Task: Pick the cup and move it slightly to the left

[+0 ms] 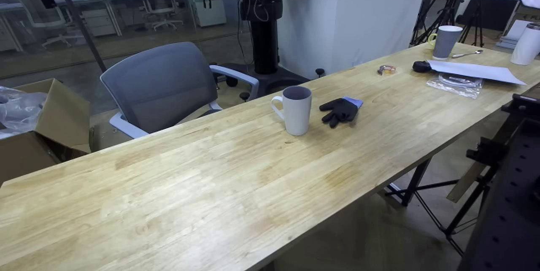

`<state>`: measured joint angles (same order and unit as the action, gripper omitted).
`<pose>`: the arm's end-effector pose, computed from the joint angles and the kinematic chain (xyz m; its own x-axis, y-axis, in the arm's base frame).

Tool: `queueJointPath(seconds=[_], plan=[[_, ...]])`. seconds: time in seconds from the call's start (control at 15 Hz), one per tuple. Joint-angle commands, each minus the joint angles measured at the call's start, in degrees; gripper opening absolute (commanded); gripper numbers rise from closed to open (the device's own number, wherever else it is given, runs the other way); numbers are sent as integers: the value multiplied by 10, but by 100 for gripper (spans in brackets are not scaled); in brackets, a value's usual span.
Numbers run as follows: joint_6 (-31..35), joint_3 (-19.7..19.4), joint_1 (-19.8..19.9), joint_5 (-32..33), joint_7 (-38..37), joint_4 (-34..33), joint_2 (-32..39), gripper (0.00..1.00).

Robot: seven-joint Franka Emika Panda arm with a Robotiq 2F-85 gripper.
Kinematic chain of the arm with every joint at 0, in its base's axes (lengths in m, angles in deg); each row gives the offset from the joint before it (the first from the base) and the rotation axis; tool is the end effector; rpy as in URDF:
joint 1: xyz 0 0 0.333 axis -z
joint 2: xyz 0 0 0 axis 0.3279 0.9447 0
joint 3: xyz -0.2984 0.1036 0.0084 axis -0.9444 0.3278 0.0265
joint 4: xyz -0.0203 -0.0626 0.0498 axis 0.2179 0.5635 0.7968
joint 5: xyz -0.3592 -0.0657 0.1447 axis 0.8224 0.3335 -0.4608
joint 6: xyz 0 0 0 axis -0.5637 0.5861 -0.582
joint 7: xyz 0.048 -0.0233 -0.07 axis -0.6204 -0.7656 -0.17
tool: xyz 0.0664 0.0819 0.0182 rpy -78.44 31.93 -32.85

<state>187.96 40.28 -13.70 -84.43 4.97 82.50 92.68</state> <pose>0.5142 -0.1671 0.3416 0.9871 0.0234 0.1582 0.0291 -0.9990 -0.0342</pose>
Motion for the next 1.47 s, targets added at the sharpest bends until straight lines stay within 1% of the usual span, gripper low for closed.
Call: queueJointPath(seconds=[0.0, 0.27, 0.47, 0.67, 0.87, 1.13, 1.4], plan=[[-22, 27, 27, -11, -14, -131, 111, 100], [-36, 51, 45, 14, -44, -230, 199, 100], [-43, 60, 44, 36, -71, -264, 243, 100], [-42, 68, 39, 55, -94, -259, 259, 100], [-28, 70, 35, 73, -112, -229, 255, 100], [-10, 75, 41, 74, -111, -189, 243, 100], [18, 76, 51, 69, -104, -162, 251, 100]])
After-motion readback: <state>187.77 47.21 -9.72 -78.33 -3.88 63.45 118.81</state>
